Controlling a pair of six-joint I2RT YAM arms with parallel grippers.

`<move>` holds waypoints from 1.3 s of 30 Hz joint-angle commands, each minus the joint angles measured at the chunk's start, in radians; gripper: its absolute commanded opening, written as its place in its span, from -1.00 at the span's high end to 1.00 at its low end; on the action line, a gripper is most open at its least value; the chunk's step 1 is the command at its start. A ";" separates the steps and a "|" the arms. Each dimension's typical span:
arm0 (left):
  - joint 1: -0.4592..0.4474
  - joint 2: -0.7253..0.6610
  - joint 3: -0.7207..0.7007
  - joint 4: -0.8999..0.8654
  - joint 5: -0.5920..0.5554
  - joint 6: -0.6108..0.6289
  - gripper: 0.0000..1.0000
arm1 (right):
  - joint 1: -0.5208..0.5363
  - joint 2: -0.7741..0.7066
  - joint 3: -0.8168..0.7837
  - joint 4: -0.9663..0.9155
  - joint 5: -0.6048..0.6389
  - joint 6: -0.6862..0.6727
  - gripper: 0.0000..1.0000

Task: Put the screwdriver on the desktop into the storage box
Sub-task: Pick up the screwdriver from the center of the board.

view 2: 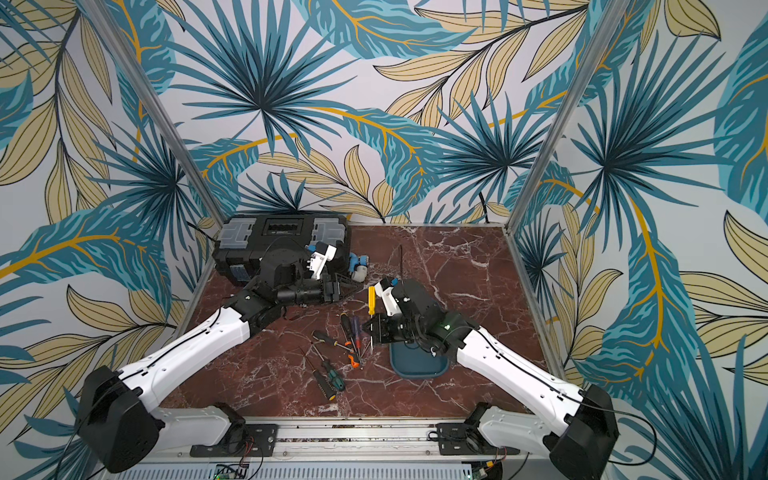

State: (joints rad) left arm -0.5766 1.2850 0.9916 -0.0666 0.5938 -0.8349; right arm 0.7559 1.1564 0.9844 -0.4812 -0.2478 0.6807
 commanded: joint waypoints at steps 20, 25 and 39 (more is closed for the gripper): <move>-0.108 0.119 -0.033 0.207 -0.152 -0.155 1.00 | 0.037 -0.041 -0.003 0.039 0.091 -0.009 0.90; -0.058 0.110 -0.107 0.369 -0.063 -0.225 1.00 | -0.001 -0.063 -0.049 0.124 -0.070 0.043 -0.10; -0.024 0.109 -0.216 0.779 0.109 -0.357 1.00 | -0.079 -0.117 -0.146 0.254 -0.226 0.123 0.42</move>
State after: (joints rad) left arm -0.6006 1.3972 0.8051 0.5926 0.6617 -1.1709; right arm 0.6853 1.0458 0.8524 -0.2638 -0.4412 0.7952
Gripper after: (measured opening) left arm 0.171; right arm 0.299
